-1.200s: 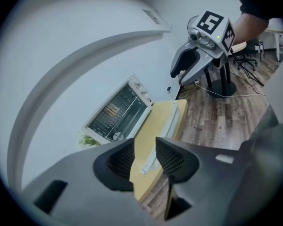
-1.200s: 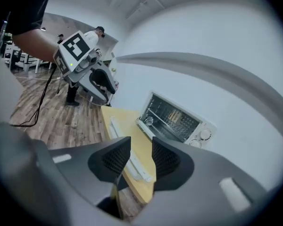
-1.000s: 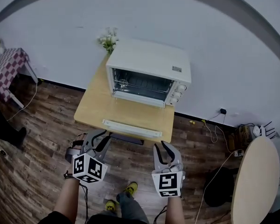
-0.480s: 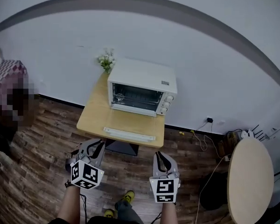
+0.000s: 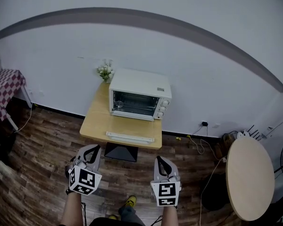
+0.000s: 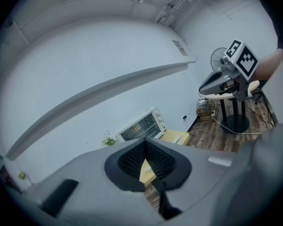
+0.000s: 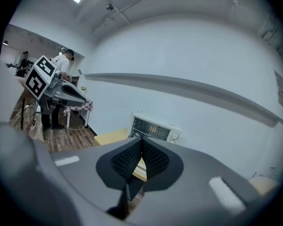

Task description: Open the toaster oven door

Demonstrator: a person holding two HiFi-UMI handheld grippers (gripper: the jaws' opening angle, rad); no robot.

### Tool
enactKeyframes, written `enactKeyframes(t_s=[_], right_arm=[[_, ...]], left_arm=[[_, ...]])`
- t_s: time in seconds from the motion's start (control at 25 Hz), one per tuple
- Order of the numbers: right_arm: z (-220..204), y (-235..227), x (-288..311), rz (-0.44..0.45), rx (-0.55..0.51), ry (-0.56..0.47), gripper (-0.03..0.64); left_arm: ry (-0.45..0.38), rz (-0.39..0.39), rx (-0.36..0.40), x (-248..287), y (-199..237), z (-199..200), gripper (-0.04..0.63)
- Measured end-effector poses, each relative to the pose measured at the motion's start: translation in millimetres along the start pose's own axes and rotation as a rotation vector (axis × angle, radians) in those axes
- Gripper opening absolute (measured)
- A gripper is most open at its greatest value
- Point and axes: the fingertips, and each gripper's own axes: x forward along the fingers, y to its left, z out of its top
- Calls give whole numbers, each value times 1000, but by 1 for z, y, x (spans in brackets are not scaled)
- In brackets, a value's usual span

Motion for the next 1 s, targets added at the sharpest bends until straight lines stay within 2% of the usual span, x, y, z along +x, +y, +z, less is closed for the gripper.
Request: enactKeyframes(t_s=[0.24, 0.44, 0.68, 1.0], right_arm=[[9, 2, -32, -52, 19, -24, -5], [11, 8, -50, -64, 33, -28, -5], [21, 15, -66, -80, 56, -67, -5], [23, 18, -79, -84, 76, -73, -5]], left_arm=[[-50, 16, -48, -33, -6, 10, -5], [-63, 40, -146, -58, 1, 4, -3], [-81, 91, -217, -86, 18, 7, -3], [-112, 82, -277, -99, 17, 8, -3]])
